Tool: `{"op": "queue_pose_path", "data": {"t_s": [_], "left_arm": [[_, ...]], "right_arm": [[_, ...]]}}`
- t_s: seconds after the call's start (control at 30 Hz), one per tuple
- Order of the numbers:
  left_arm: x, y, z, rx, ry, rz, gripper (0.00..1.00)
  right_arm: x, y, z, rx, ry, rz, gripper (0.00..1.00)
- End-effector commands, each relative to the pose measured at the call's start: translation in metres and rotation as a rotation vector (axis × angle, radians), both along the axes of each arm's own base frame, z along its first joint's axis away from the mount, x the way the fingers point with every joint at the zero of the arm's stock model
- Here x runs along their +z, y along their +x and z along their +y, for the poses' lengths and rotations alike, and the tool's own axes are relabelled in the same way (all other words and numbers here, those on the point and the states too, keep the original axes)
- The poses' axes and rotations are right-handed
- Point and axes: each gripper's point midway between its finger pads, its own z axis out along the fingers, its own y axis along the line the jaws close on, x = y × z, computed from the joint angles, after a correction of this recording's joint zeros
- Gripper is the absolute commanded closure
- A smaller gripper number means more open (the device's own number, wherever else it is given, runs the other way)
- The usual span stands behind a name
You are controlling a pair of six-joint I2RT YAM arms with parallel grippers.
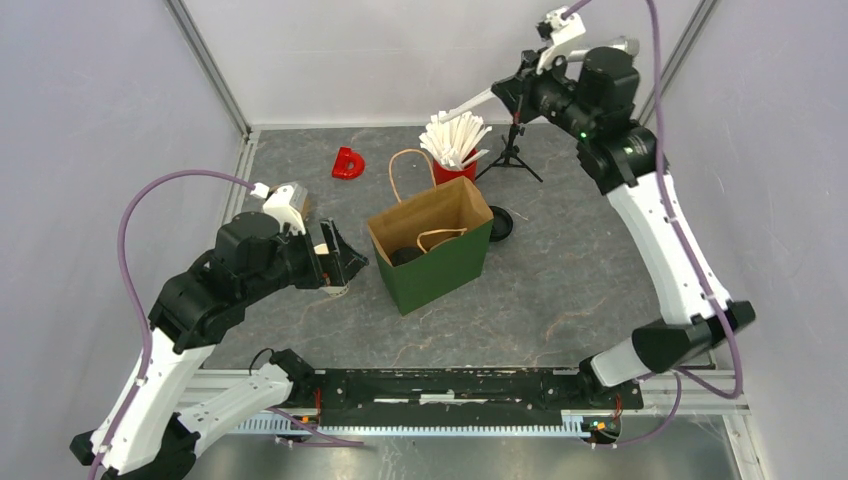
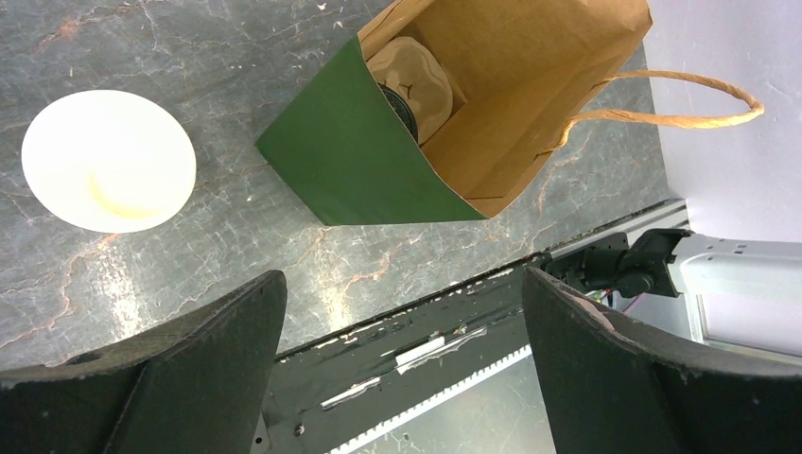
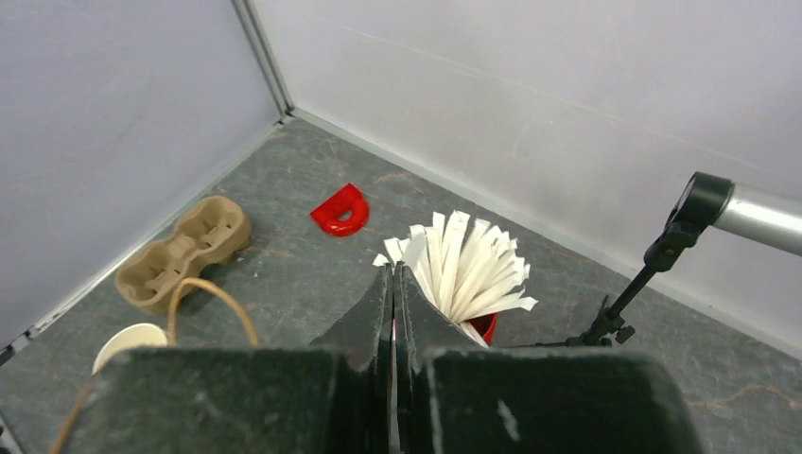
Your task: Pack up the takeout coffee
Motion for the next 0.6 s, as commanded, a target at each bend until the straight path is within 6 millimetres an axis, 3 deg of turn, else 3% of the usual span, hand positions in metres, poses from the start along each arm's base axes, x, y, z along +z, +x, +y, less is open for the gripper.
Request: {"op": "queue_pose_path", "data": {"t_s": [0.0, 0.2, 0.37, 0.57], "left_arm": [[0.004, 0.007, 0.003, 0.014, 0.014, -0.036, 0.00], [0.008, 0.010, 0.003, 0.010, 0.030, -0.057, 0.00], [0.009, 0.012, 0.004, 0.005, 0.044, -0.067, 0.00], [0.010, 0.015, 0.000, -0.006, 0.045, -0.076, 0.00]], "right_arm": [[0.045, -0.047, -0.010, 0.056, 0.039, -0.092, 1.00], [0.072, -0.103, -0.007, 0.181, 0.108, -0.097, 1.00], [0.073, -0.149, -0.011, 0.271, 0.106, -0.067, 1.00], [0.072, -0.189, -0.009, 0.375, 0.129, -0.012, 1.00]]}}
